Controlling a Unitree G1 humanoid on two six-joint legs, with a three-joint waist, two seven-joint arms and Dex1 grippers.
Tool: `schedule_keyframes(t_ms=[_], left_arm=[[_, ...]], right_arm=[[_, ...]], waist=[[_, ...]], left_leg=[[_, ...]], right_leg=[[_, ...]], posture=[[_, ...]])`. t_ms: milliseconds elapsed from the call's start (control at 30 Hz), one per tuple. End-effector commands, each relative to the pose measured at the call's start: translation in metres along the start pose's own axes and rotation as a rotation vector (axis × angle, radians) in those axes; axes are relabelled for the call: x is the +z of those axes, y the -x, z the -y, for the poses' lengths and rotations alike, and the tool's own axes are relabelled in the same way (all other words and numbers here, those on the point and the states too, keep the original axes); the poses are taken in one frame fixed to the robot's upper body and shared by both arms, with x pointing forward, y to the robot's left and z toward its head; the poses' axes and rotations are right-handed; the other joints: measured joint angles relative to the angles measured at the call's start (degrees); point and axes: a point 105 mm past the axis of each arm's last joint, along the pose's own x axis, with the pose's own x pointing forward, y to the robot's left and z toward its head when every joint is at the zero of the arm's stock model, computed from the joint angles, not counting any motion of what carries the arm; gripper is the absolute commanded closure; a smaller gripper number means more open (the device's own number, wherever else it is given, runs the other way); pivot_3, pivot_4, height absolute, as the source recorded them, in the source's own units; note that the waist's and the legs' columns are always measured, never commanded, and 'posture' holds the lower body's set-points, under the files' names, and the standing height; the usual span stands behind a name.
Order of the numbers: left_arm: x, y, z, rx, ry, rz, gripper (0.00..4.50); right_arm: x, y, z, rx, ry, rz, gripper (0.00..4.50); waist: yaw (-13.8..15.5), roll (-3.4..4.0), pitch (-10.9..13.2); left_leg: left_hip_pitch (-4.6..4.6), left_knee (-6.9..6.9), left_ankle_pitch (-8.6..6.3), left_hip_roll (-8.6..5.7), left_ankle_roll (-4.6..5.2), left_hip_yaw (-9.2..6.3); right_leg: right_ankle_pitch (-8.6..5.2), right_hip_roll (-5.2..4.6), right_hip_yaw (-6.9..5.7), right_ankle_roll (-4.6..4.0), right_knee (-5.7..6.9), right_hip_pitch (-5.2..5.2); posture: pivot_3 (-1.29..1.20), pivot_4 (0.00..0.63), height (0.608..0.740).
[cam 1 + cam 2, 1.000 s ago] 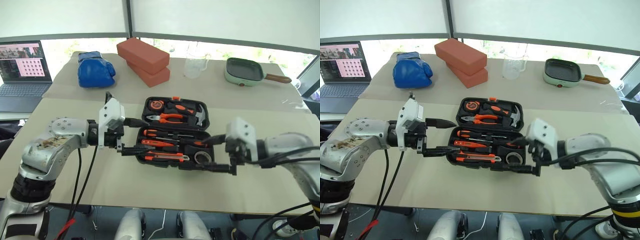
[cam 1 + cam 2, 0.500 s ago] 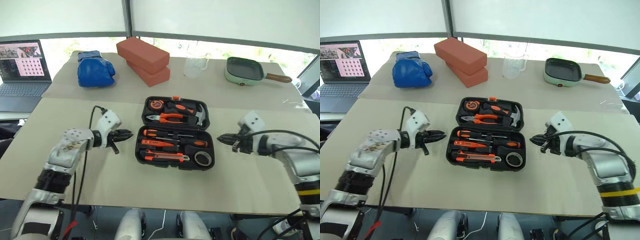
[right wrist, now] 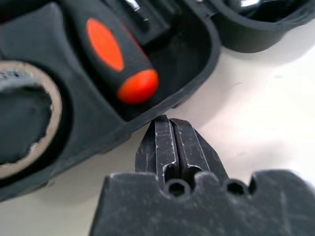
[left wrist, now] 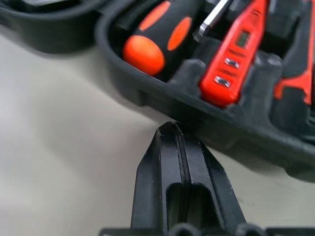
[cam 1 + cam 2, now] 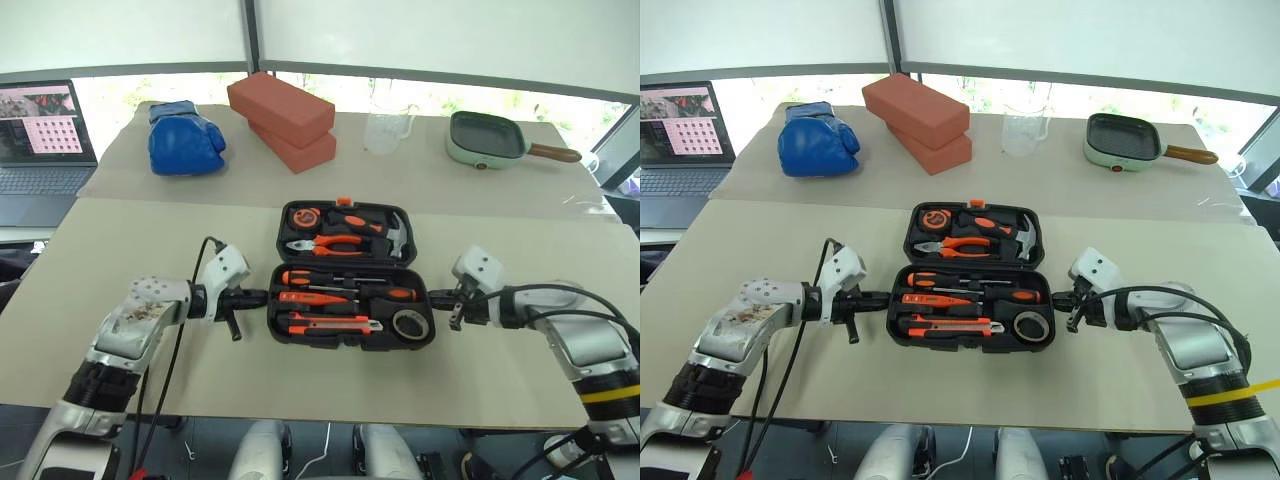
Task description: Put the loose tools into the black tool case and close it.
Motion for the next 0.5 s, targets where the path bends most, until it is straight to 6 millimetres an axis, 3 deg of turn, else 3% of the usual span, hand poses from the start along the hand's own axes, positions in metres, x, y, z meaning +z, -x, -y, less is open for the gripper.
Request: schedule_keyframes(t_ms=[33,367,500], left_arm=[[0.014,0.000,0.026,-0.094,-0.025,0.069,4.47],[-0.013,0.016,0.041,-0.036,0.024,0.022,4.47],[-0.030,0.028,0.037,0.036,0.041,-0.048,4.47]], right_arm=[[0.021,0.001,-0.031,0.116,0.051,0.088,4.48],[0.002,0.018,-0.058,0.113,0.003,0.050,4.48],[-0.009,0.026,-0.054,0.061,-0.005,0.007,4.48]], waist=[[0.0,0.00,0.0],[0.2,0.01,0.0],[0.3,0.01,0.0]], left_leg=[[0.01,-0.02,0.00,0.00,0.00,0.00],[0.09,-0.10,0.00,-0.02,-0.02,0.00],[0.15,-0.11,0.00,-0.01,-0.02,0.00]], right_leg=[[0.00,-0.01,0.00,0.00,-0.01,0.00],[-0.03,-0.05,0.00,-0.04,-0.01,0.04],[-0.03,-0.06,0.00,-0.05,-0.02,0.11]], posture=[[0.00,0.150,0.738],[0.00,0.150,0.738],[0.00,0.150,0.738]])
